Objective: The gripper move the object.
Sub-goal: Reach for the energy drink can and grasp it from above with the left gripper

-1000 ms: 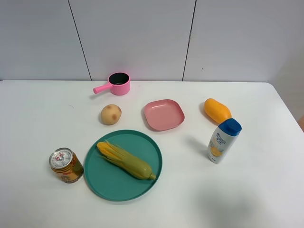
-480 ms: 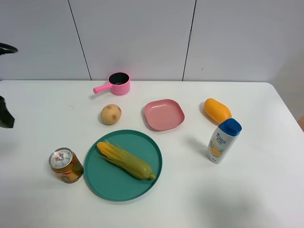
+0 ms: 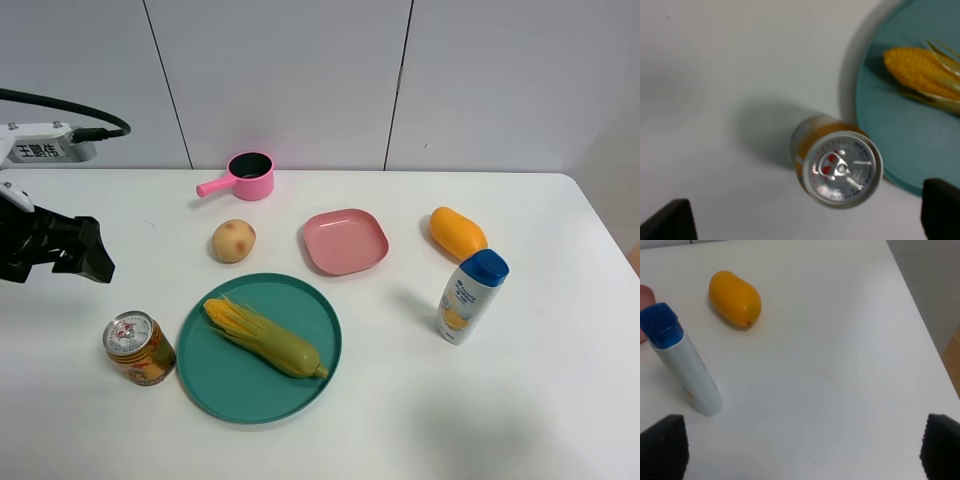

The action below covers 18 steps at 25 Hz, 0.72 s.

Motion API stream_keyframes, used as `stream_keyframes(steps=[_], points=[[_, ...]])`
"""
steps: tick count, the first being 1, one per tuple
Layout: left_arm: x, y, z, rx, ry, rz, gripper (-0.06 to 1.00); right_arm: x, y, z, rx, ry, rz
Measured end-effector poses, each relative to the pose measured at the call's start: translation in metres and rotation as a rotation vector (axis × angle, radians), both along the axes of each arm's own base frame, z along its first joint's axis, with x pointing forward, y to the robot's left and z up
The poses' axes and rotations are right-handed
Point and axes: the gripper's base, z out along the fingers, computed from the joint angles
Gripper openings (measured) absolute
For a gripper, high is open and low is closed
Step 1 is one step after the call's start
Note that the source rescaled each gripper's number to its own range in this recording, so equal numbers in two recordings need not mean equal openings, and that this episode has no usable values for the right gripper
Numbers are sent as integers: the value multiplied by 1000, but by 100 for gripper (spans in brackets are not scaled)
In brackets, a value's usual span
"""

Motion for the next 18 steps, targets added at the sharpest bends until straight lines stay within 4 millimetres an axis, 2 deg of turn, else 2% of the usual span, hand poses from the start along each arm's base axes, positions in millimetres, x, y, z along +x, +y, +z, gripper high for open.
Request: stream_keyframes(steps=[5, 10, 18], points=[[-11, 1, -25, 2, 66, 25, 100, 0, 0, 0, 0, 0, 0], [-17, 1, -51, -15, 32, 39, 100, 0, 0, 0, 0, 0, 0], [-18, -8, -56, -114, 16, 20, 100, 0, 0, 0, 0, 0, 0]])
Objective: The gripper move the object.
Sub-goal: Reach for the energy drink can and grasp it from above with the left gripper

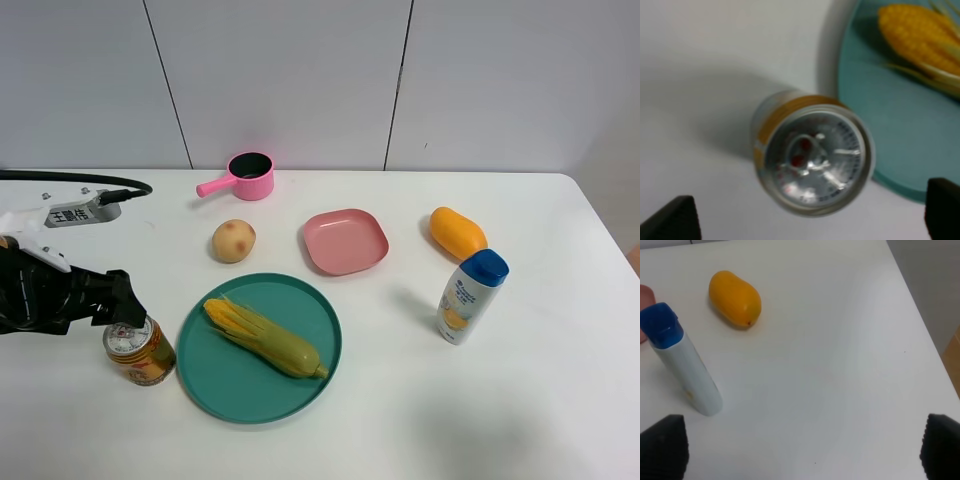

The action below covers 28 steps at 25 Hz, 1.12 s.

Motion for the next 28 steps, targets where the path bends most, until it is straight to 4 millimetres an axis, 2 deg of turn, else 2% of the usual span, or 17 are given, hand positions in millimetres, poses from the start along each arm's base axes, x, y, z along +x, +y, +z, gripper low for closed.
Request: stream_keyframes(steps=[8, 11, 16, 20, 28], points=[[1, -3, 1, 3, -24, -28, 100, 0, 0, 0, 0, 0, 0], [3, -13, 1, 35, -63, -101, 100, 0, 0, 0, 0, 0, 0], [10, -32, -8, 141, -62, -271, 92, 0, 0, 0, 0, 0, 0], [14, -33, -18, 206, -36, -329, 92, 0, 0, 0, 0, 0, 0], [17, -34, -18, 207, -67, -331, 92, 0, 0, 0, 0, 0, 0]])
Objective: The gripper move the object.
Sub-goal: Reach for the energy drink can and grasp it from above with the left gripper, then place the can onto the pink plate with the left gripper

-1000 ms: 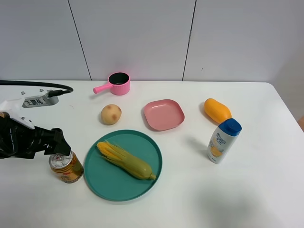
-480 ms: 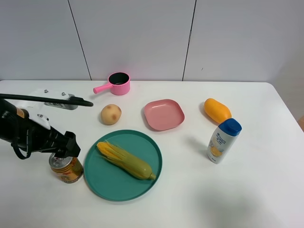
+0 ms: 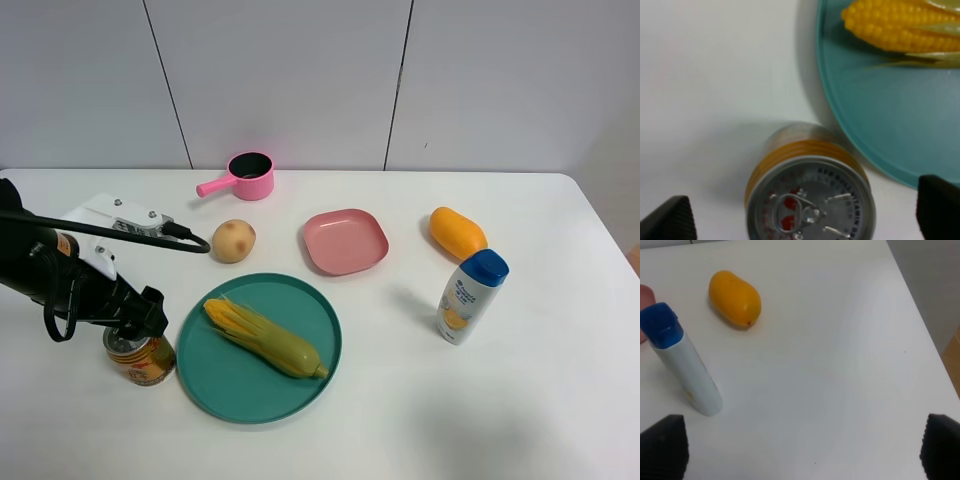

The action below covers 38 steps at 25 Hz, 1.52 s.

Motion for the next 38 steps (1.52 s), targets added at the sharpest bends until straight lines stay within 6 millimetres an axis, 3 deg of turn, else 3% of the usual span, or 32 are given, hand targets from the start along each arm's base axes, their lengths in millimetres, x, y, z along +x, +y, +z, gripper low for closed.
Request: stream_keyframes(steps=[11, 22, 23, 25, 26, 27, 35, 38], points=[[6, 1, -18, 76, 55, -38, 91, 0, 0, 0, 0, 0, 0], [14, -2, -57, 116, 174, -42, 90, 0, 0, 0, 0, 0, 0], [15, -2, -59, 118, 180, -42, 87, 0, 0, 0, 0, 0, 0], [15, -3, -62, 116, 187, -37, 62, 0, 0, 0, 0, 0, 0], [15, -3, -62, 113, 189, -36, 38, 0, 0, 0, 0, 0, 0], [15, -3, -63, 113, 189, -35, 0, 0, 0, 0, 0, 0, 0], [15, -1, -60, 152, 197, -66, 4, 0, 0, 0, 0, 0, 0], [17, 1, -39, 201, 222, -81, 4, 0, 0, 0, 0, 0, 0]])
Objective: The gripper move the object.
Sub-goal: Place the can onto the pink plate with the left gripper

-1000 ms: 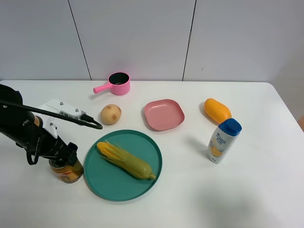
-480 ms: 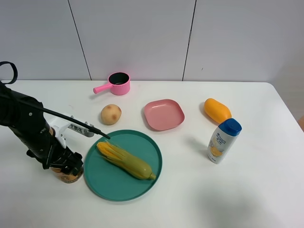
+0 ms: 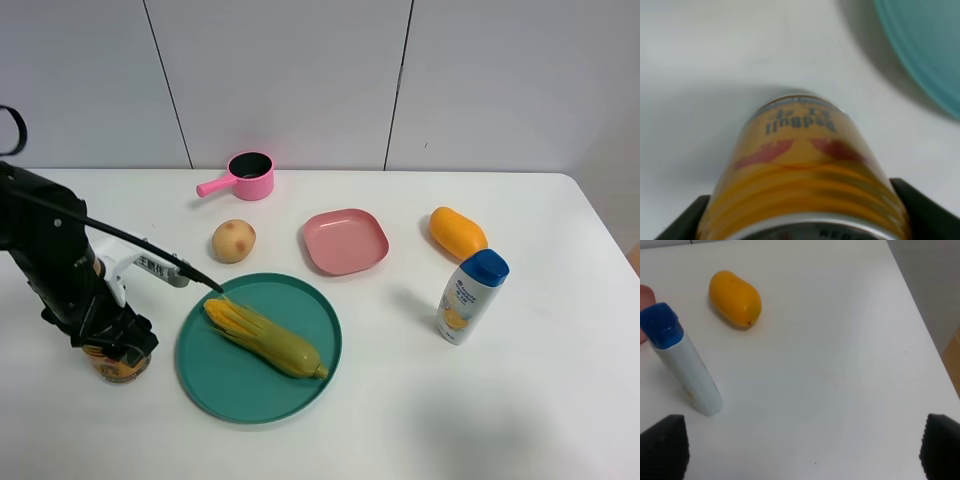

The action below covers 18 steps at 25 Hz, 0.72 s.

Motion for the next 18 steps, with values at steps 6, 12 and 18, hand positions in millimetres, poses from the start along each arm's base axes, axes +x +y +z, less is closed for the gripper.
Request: stream_keyframes(steps=[6, 12, 18], points=[[37, -17, 95, -80, -200, -73, 4, 0, 0, 0, 0, 0, 0], [67, -58, 159, -126, -292, -202, 4, 0, 0, 0, 0, 0, 0], [92, -133, 147, -115, -231, -388, 4, 0, 0, 0, 0, 0, 0]])
